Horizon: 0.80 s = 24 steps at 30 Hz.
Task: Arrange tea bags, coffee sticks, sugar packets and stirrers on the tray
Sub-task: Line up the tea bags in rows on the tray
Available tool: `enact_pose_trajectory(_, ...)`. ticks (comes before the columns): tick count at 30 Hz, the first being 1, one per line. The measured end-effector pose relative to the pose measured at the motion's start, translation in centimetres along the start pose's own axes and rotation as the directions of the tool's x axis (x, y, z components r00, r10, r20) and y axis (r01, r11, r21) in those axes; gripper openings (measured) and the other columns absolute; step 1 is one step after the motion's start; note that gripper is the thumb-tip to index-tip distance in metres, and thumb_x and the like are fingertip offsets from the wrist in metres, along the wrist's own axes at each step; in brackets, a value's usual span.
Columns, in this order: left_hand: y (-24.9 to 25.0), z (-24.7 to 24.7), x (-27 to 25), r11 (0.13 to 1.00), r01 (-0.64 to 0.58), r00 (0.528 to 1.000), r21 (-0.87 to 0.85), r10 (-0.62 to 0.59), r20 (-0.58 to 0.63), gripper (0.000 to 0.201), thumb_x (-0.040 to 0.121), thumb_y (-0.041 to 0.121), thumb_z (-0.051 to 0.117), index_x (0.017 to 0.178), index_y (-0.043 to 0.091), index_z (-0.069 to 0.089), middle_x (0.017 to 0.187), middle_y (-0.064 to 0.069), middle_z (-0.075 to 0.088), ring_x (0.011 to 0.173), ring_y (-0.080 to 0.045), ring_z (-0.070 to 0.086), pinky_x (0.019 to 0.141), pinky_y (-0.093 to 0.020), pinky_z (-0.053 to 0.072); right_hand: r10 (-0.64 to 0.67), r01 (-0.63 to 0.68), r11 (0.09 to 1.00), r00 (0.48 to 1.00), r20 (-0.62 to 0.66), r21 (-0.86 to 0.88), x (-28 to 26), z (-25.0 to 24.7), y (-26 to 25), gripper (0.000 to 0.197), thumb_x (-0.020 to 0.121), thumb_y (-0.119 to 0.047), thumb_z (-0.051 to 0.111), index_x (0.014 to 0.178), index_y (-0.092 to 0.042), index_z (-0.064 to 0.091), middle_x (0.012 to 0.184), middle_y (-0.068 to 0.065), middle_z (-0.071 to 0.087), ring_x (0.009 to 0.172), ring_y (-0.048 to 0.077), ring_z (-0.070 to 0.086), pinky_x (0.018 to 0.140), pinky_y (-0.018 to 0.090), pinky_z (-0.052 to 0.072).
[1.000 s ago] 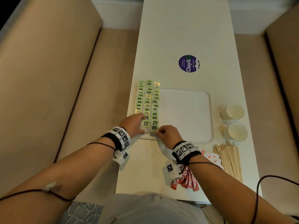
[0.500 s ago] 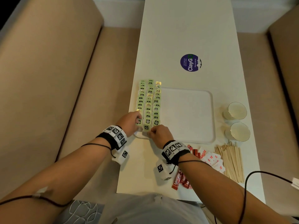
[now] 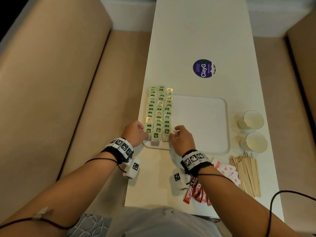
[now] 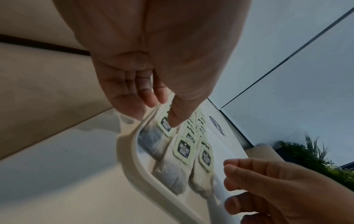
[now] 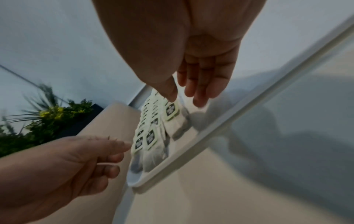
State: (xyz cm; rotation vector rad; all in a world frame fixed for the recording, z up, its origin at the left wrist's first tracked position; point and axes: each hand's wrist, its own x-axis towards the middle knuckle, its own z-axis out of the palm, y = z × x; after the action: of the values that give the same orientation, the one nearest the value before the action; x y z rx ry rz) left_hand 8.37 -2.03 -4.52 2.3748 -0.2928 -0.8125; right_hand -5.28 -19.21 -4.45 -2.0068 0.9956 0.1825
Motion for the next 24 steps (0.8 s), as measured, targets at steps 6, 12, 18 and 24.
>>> enact_pose_trajectory(6, 0.5, 1.0, 0.1, 0.997, 0.081, 0.996, -0.010, -0.081, 0.029, 0.028, 0.079, 0.020, 0.079, 0.093, 0.018, 0.056, 0.083, 0.002, 0.058, 0.072, -0.016, 0.054, 0.067, -0.029, 0.049, 0.057, -0.059, 0.997, 0.997, 0.048, 0.040, 0.9, 1.0, 1.0, 0.035, 0.094, -0.025, 0.065, 0.125, -0.011, 0.061, 0.112, 0.011, 0.072, 0.103, 0.024, 0.067, 0.091, 0.033, 0.053)
enact_pose_trajectory(12, 0.9, 1.1, -0.1, 0.995, 0.097, 0.994, -0.014, -0.096, 0.055, 0.032, 0.077, 0.019, 0.081, 0.098, 0.017, 0.057, 0.082, 0.002, 0.058, 0.072, -0.016, 0.054, 0.068, -0.028, 0.049, 0.042, -0.043, 0.999, 0.998, 0.056, 0.025, 1.1, 1.9, 0.6, 0.031, 0.091, -0.026, 0.069, 0.119, -0.015, 0.062, 0.105, 0.008, 0.074, 0.096, 0.024, 0.070, 0.085, 0.036, 0.057)
enact_pose_trajectory(18, 0.7, 0.5, 0.2, 0.995, 0.094, 0.995, -0.017, -0.094, 0.035, 0.026, 0.079, 0.015, 0.077, 0.096, 0.018, 0.057, 0.087, 0.001, 0.060, 0.075, -0.017, 0.056, 0.068, -0.028, 0.047, 0.003, -0.003, 1.000, 1.000, 0.002, 0.013, 1.6, 0.8, 0.8, 0.034, 0.095, -0.024, 0.062, 0.126, -0.011, 0.065, 0.116, 0.008, 0.071, 0.106, 0.024, 0.065, 0.094, 0.031, 0.050)
enact_pose_trajectory(24, 1.3, 0.4, 0.6, 0.996, 0.086, 0.996, -0.007, -0.087, -0.019, 0.028, 0.093, 0.004, 0.053, 0.120, 0.009, 0.058, 0.083, 0.012, 0.054, 0.088, -0.018, 0.058, 0.077, -0.024, 0.044, -0.128, 0.126, 0.990, 0.991, 0.030, 0.057, 1.4, 0.6, -0.3, 0.022, 0.097, -0.008, 0.056, 0.114, -0.008, 0.070, 0.110, 0.007, 0.072, 0.104, 0.023, 0.066, 0.091, 0.027, 0.049)
